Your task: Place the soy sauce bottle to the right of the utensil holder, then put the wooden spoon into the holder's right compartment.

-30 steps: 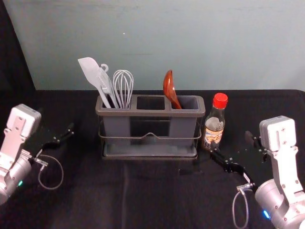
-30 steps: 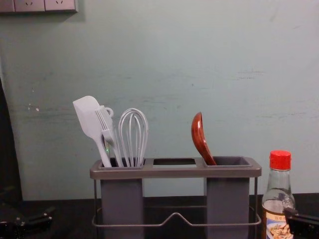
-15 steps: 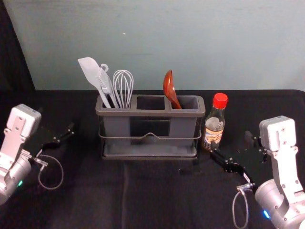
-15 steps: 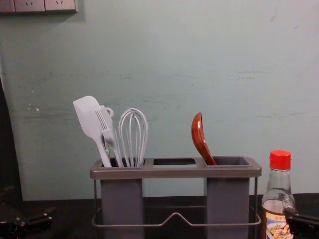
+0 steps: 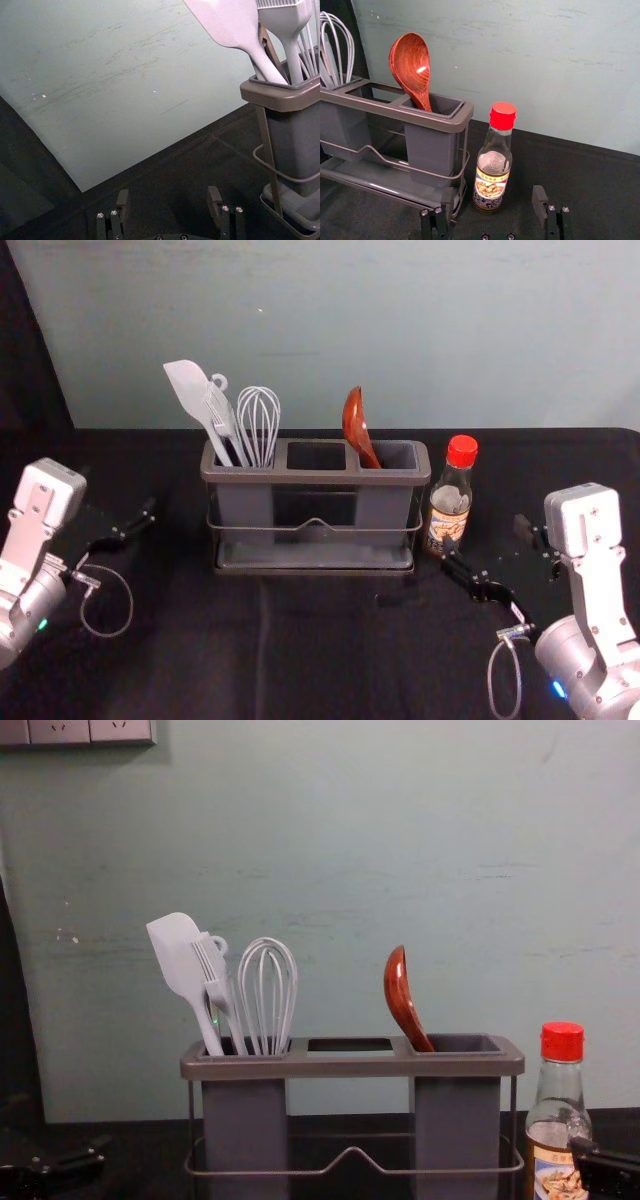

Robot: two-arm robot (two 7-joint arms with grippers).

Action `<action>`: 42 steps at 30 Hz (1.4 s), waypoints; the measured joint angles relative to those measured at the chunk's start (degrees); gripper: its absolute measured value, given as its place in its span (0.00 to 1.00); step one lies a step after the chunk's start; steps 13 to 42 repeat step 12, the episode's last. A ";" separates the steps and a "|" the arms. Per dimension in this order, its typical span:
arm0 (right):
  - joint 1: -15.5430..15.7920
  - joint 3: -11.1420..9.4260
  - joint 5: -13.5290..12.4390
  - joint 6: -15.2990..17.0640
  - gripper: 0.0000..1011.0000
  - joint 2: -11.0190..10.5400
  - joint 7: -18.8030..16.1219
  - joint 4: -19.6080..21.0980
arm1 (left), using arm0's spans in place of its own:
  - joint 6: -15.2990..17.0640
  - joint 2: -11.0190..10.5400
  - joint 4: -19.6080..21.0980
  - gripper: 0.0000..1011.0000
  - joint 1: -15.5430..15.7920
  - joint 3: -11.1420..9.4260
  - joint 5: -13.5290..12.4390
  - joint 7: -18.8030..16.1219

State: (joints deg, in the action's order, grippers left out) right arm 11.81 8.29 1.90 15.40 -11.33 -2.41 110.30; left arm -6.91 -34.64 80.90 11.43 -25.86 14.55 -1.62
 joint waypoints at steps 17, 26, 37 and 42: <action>0.00 0.00 0.00 0.00 0.99 0.00 0.00 0.00 | 0.00 0.00 0.00 1.00 0.00 0.00 0.00 0.00; 0.00 0.00 0.00 0.00 0.99 0.00 0.00 0.00 | 0.00 0.00 0.00 1.00 0.00 0.00 0.00 0.00; 0.00 0.00 0.00 0.00 0.99 0.00 0.00 0.00 | 0.00 0.00 0.00 1.00 0.00 0.00 0.00 0.00; 0.00 0.00 0.00 0.00 0.99 0.00 0.00 0.00 | 0.00 0.00 0.00 1.00 0.00 0.00 0.00 0.00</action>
